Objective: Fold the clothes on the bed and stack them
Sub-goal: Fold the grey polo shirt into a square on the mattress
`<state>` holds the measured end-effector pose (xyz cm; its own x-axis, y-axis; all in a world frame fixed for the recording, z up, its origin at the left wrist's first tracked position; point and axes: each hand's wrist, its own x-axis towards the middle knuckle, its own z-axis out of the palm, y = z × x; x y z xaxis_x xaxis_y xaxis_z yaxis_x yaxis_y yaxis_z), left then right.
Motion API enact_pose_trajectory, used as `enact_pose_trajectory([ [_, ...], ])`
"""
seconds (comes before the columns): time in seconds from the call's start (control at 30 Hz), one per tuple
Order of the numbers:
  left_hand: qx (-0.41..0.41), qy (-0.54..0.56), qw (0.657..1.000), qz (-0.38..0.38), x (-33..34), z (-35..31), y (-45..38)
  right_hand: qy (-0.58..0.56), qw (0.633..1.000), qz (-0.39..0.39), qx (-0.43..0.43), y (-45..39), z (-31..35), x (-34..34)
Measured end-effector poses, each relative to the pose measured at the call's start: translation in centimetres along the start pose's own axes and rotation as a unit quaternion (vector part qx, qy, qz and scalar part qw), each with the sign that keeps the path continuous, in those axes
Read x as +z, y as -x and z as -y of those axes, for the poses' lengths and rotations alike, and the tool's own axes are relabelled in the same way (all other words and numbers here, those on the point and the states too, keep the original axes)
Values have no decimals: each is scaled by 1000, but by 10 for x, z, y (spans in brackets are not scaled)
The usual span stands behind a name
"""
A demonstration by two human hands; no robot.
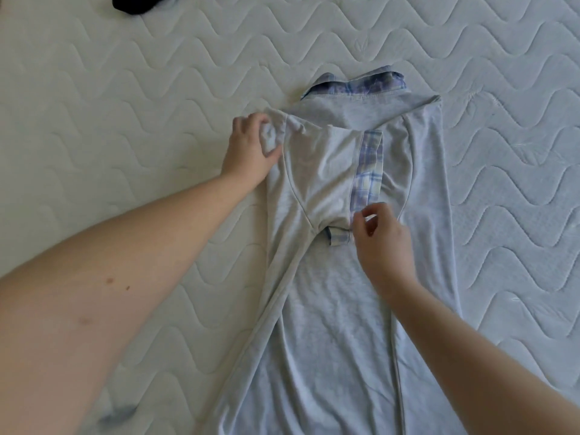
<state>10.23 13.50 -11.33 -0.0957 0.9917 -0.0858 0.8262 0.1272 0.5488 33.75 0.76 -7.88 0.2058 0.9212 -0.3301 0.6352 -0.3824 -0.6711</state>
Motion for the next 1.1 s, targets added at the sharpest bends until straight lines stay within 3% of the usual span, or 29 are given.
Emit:
enact_pose_trajectory([
  [0.1, -110, 25, 994, 12, 1, 21, 55, 3, 991, 129, 28, 37, 7, 29],
  [0.2, -160, 48, 980, 104, -2, 42, 128, -85, 964, 209, 138, 64, 12, 57],
  [0.27, -154, 33, 975, 156, -6, 48, 179, -154, 942, 219, 203, 74, 15, 70],
  [0.37, -139, 37, 965, 220, -9, 47, 244, -200, 918, 247, 236, 84, 20, 81],
  [0.47, -180, 85, 950, 241, -9, 44, 284, -216, 897, 281, 264, 94, 26, 85],
  [0.57, -233, 117, 936, 238, -8, 43, 304, -237, 891, 275, 274, 102, 27, 87],
  [0.7, -174, 69, 938, 293, -9, 52, 333, -245, 901, 262, 243, 123, 21, 92],
  [0.8, -161, 23, 955, 249, -14, 61, 360, -195, 918, 269, 217, 145, 17, 103],
  [0.9, -188, 73, 960, 193, -27, 61, 383, -155, 936, 247, 198, 166, 18, 112],
  [1.1, -185, 177, 944, 206, -60, 48, 402, -242, 890, 277, 269, 197, 16, 108],
])
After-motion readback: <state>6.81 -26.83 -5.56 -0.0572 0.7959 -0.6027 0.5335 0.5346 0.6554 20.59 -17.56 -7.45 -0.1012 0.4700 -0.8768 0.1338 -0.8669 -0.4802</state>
